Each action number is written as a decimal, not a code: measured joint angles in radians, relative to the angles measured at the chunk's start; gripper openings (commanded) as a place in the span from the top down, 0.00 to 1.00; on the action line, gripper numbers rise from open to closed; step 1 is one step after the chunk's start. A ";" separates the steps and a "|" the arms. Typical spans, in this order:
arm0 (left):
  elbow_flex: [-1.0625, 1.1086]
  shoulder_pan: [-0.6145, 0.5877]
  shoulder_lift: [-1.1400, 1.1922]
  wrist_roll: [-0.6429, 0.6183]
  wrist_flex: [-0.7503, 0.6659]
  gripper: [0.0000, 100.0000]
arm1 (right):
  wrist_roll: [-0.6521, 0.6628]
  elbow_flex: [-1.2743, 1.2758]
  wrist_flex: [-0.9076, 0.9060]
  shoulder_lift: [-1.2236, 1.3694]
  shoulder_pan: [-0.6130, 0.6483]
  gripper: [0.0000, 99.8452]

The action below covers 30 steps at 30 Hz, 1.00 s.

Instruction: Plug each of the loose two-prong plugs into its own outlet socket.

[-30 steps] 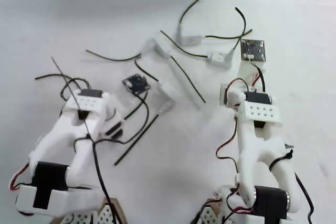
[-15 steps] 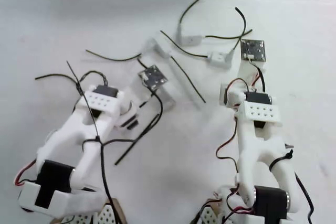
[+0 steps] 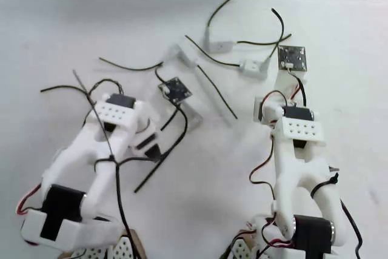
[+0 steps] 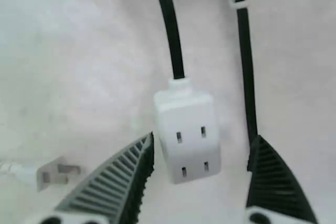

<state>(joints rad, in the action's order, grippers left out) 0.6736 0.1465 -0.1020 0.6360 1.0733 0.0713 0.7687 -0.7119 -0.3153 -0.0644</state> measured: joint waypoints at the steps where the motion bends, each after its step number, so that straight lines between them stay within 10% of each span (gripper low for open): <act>1: -0.009 0.000 -0.025 0.000 0.025 0.71 | 0.000 0.000 0.000 0.000 0.000 0.77; 15: -0.018 -0.241 -0.413 -0.049 0.176 0.72 | 0.000 0.000 -0.006 0.000 0.038 0.77; 30: 0.264 -0.700 -0.560 -0.321 0.015 0.72 | 0.000 -0.203 -0.361 -0.141 0.551 0.77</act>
<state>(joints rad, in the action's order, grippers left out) 0.9375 -0.5531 -0.6621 0.3153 1.0886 0.0713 0.5662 -1.0725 -0.4565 0.4864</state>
